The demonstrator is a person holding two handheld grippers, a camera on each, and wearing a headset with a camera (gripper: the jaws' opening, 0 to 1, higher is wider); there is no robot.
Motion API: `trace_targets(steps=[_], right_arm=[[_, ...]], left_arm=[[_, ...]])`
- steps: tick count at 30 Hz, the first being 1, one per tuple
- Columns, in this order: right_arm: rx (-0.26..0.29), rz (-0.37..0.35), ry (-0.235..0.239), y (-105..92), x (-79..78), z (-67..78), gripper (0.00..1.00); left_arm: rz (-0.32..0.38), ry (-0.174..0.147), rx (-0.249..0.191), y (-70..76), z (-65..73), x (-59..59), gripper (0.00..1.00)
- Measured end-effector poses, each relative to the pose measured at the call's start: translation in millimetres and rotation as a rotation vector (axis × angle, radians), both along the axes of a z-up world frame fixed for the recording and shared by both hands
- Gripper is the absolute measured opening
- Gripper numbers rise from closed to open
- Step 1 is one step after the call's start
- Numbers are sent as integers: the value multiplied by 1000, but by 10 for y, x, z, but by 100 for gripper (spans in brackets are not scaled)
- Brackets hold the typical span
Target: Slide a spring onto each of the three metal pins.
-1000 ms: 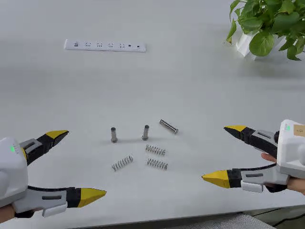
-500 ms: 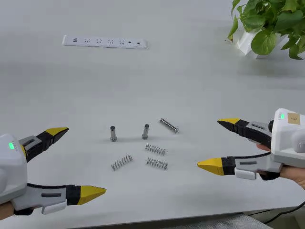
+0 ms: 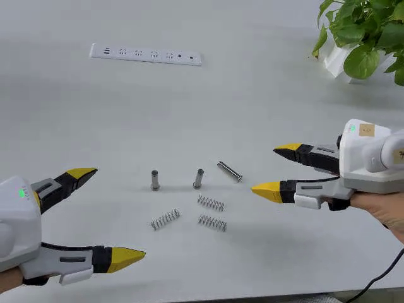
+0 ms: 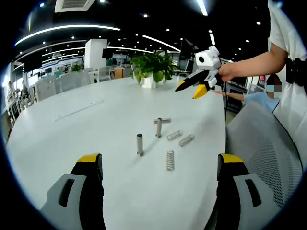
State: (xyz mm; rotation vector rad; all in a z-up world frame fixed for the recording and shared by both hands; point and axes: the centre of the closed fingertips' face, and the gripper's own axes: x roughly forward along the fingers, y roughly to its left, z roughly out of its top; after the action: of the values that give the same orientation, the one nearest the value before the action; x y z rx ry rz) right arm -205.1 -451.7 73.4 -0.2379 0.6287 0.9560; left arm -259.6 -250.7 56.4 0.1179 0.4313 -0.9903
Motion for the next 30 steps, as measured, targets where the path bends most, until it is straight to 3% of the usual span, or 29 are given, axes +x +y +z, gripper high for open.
trace_targets(steps=[13,17,30], right_arm=[[-108,35,85,204,279,-212,44],[-146,45,109,204,454,-340,40],[-253,58,209,303,635,-725,27]], left_arm=[[9,7,-19,-5,-28,77,99],[11,11,-24,-8,-49,94,99],[24,26,-36,-2,-110,123,98]])
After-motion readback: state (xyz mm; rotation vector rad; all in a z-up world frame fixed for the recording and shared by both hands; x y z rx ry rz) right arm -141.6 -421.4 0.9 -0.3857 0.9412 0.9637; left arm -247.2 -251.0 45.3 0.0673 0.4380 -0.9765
